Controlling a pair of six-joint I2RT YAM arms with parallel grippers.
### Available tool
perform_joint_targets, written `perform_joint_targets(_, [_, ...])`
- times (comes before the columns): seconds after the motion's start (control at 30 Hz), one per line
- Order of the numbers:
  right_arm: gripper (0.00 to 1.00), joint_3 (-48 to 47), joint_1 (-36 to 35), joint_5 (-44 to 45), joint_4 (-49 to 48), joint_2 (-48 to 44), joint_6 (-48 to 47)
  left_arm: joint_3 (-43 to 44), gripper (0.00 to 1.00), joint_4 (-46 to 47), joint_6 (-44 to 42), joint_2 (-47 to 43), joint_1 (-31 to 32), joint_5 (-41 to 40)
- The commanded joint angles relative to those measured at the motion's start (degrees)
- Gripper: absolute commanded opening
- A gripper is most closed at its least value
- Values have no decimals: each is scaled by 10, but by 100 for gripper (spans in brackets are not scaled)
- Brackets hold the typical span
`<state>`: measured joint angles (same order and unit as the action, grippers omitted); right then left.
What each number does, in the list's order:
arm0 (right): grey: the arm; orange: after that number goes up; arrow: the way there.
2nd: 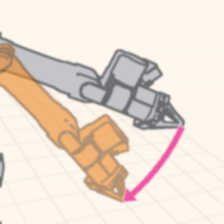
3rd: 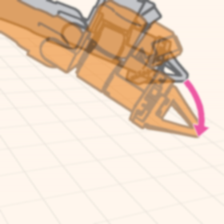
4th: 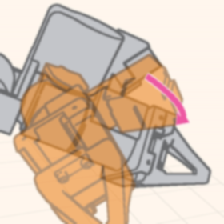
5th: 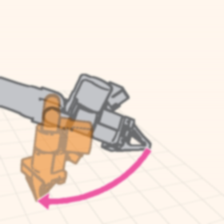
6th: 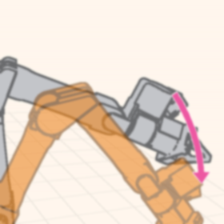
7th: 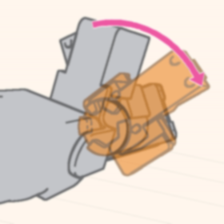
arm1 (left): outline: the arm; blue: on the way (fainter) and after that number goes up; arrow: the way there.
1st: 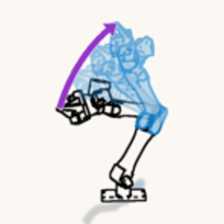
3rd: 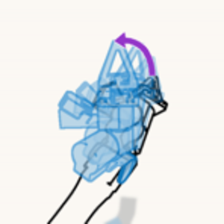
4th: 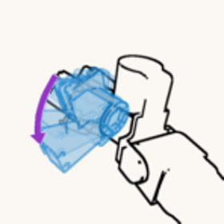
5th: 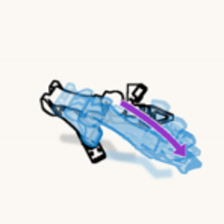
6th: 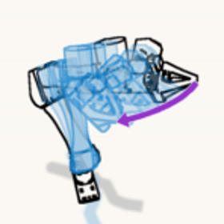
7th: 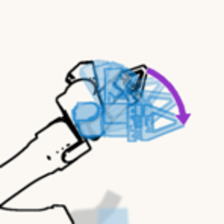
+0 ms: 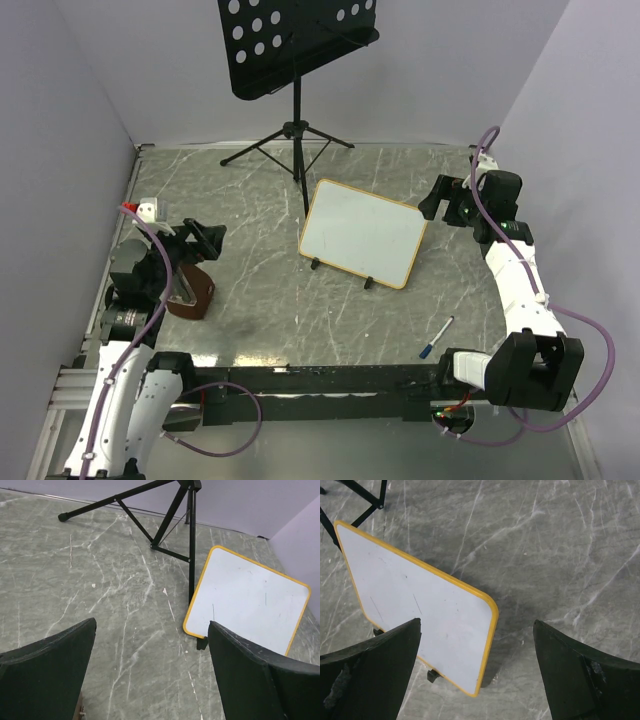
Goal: Write a sentence on the whiteboard
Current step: Move the whiteboard marker to the center of the board.
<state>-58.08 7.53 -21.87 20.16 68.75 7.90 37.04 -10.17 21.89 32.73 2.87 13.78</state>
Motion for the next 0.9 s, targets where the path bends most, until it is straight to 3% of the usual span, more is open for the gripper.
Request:
perform_joint_targets(0.0, [100,-23,2,5,-16,-12,5,10,97,30,-5,-2,-8,24])
perform_joint_targets(0.27, [100,-1,3,-31,-28,-25,-41,10,97,32,-5,2,-10,39])
perform_joint_targets(0.57, [100,59,2,-193,-29,-62,-221,9,97,38,-6,7,-11,62])
perform_joint_targets(0.77, [100,27,-4,-252,93,-64,-338,9,97,39,-6,4,-11,70])
perform_joint_targets(0.87, [100,3,-16,-236,202,-64,-468,8,97,41,-5,-1,-11,75])
